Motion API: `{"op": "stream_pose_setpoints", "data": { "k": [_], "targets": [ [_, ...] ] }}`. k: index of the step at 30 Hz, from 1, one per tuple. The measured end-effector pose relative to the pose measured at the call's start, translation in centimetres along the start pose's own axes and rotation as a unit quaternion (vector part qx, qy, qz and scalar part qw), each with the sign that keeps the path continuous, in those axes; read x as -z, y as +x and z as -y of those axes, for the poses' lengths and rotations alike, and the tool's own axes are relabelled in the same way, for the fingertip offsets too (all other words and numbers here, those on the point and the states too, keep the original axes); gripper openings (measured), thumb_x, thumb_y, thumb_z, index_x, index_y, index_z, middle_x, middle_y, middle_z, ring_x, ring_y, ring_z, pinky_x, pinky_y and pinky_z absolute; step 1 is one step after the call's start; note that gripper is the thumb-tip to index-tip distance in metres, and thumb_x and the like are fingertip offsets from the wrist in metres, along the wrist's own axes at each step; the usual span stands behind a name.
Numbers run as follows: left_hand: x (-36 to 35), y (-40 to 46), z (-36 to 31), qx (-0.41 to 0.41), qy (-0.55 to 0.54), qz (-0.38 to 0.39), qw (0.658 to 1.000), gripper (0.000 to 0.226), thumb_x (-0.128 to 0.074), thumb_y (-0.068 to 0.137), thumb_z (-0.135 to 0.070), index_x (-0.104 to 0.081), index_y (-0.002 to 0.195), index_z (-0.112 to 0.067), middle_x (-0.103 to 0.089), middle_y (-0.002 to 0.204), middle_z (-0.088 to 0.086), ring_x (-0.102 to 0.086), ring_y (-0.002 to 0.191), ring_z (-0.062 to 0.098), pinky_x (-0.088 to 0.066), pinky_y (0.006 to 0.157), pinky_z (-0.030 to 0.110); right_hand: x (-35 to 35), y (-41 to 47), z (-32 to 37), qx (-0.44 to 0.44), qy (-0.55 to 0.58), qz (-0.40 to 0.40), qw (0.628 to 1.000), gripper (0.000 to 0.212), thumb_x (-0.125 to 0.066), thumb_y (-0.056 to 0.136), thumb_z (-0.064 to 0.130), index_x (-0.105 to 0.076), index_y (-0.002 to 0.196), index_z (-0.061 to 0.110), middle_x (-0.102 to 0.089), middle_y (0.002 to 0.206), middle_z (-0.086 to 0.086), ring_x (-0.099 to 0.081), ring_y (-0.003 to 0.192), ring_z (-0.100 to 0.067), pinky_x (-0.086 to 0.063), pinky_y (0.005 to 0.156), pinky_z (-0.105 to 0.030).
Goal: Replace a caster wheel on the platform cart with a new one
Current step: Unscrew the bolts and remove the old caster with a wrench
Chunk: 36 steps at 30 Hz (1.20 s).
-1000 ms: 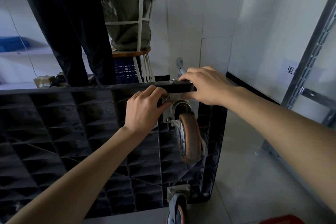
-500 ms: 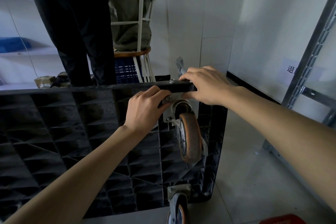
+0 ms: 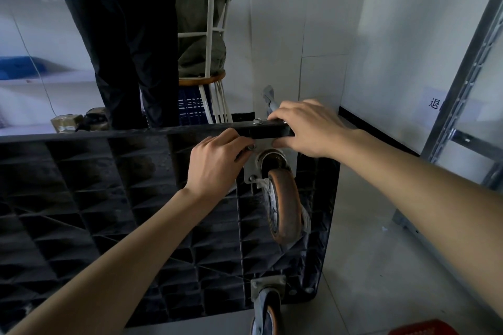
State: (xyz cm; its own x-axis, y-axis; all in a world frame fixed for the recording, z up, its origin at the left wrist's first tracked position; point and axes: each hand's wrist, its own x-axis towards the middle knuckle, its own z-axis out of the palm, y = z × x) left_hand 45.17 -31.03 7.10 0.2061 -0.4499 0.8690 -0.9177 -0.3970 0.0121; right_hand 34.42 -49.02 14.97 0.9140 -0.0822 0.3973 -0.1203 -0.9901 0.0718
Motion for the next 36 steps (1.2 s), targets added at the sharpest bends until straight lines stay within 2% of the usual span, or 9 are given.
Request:
{"op": "stream_pose_setpoints", "data": {
  "k": [3,6,11,14,17,22,27,30,36],
  "targets": [
    [0.10,0.03,-0.04,0.014,0.007,-0.003,1.000,0.023,-0.085,0.079,-0.033,-0.075,0.093,-0.019,-0.069,0.088,-0.005,-0.065,0.065,0.019,-0.042,0.059,0.023,0.12,-0.06,0.05,-0.004,-0.001,0.000,1.000,0.053,-0.071,0.088,0.049,-0.056,0.136,0.031,-0.057,0.123,0.009,-0.054,0.111,-0.024,-0.029,0.084,-0.028],
    [0.17,0.03,0.02,0.010,0.011,0.007,1.000,0.036,-0.086,0.076,-0.035,-0.073,0.106,-0.019,-0.070,0.092,-0.004,-0.066,0.068,0.022,-0.045,0.060,0.026,0.10,-0.04,0.12,0.001,0.002,0.000,1.000,0.052,-0.071,0.089,0.047,-0.057,0.135,0.030,-0.058,0.123,0.008,-0.055,0.111,-0.023,-0.030,0.086,-0.029],
    [-0.07,0.10,0.16,0.007,-0.010,0.013,1.000,0.018,-0.082,0.083,-0.026,-0.078,0.100,-0.021,-0.069,0.093,-0.006,-0.065,0.065,0.020,-0.047,0.059,0.026,0.07,0.00,0.04,-0.004,-0.001,0.004,1.000,0.053,-0.071,0.087,0.050,-0.056,0.135,0.031,-0.058,0.121,0.008,-0.055,0.110,-0.023,-0.033,0.086,-0.031],
    [-0.07,0.10,0.09,0.016,-0.003,0.004,1.000,0.026,-0.085,0.078,-0.035,-0.076,0.096,-0.018,-0.069,0.090,-0.005,-0.064,0.064,0.019,-0.045,0.058,0.024,-0.01,0.05,0.00,-0.003,-0.003,0.004,1.000,0.053,-0.072,0.087,0.049,-0.057,0.135,0.031,-0.058,0.121,0.008,-0.056,0.109,-0.024,-0.035,0.088,-0.033],
    [-0.06,0.01,0.10,0.016,-0.003,0.005,1.000,0.035,-0.086,0.076,-0.035,-0.074,0.105,-0.018,-0.069,0.092,-0.004,-0.066,0.065,0.020,-0.049,0.058,0.027,-0.14,0.15,-0.11,-0.003,-0.003,0.003,1.000,0.052,-0.071,0.087,0.049,-0.057,0.134,0.032,-0.058,0.120,0.008,-0.056,0.108,-0.024,-0.037,0.089,-0.034],
    [-0.41,-0.12,0.30,0.016,-0.031,0.011,0.999,0.017,-0.081,0.083,-0.025,-0.077,0.100,-0.020,-0.068,0.094,-0.006,-0.065,0.065,0.018,-0.053,0.055,0.032,-0.59,0.31,-0.31,-0.005,0.005,0.004,1.000,0.053,-0.073,0.085,0.051,-0.058,0.133,0.033,-0.057,0.116,0.011,-0.055,0.106,-0.023,-0.042,0.094,-0.038],
    [-0.33,-0.01,0.25,0.019,-0.024,0.008,0.999,0.028,-0.082,0.081,-0.035,-0.073,0.102,-0.018,-0.068,0.093,-0.005,-0.066,0.066,0.019,-0.054,0.056,0.033,-0.66,0.35,-0.44,-0.006,0.005,0.004,1.000,0.054,-0.072,0.085,0.052,-0.057,0.133,0.033,-0.057,0.117,0.010,-0.056,0.106,-0.024,-0.044,0.095,-0.040],
    [-0.26,-0.18,0.50,0.003,-0.030,0.017,0.999,0.029,-0.081,0.084,-0.028,-0.073,0.110,-0.019,-0.069,0.098,-0.005,-0.067,0.067,0.019,-0.055,0.055,0.035,-0.74,0.39,-0.47,-0.004,0.006,0.004,1.000,0.054,-0.073,0.085,0.051,-0.057,0.133,0.033,-0.057,0.116,0.010,-0.056,0.106,-0.024,-0.044,0.096,-0.041],
    [-0.33,-0.14,0.55,0.012,-0.028,0.008,1.000,0.022,-0.082,0.083,-0.029,-0.075,0.101,-0.017,-0.068,0.093,-0.005,-0.065,0.066,0.017,-0.054,0.053,0.033,-0.58,0.36,-0.39,-0.001,0.002,0.004,1.000,0.052,-0.073,0.086,0.049,-0.058,0.133,0.032,-0.057,0.117,0.009,-0.056,0.106,-0.023,-0.041,0.095,-0.037]
  ]
}}
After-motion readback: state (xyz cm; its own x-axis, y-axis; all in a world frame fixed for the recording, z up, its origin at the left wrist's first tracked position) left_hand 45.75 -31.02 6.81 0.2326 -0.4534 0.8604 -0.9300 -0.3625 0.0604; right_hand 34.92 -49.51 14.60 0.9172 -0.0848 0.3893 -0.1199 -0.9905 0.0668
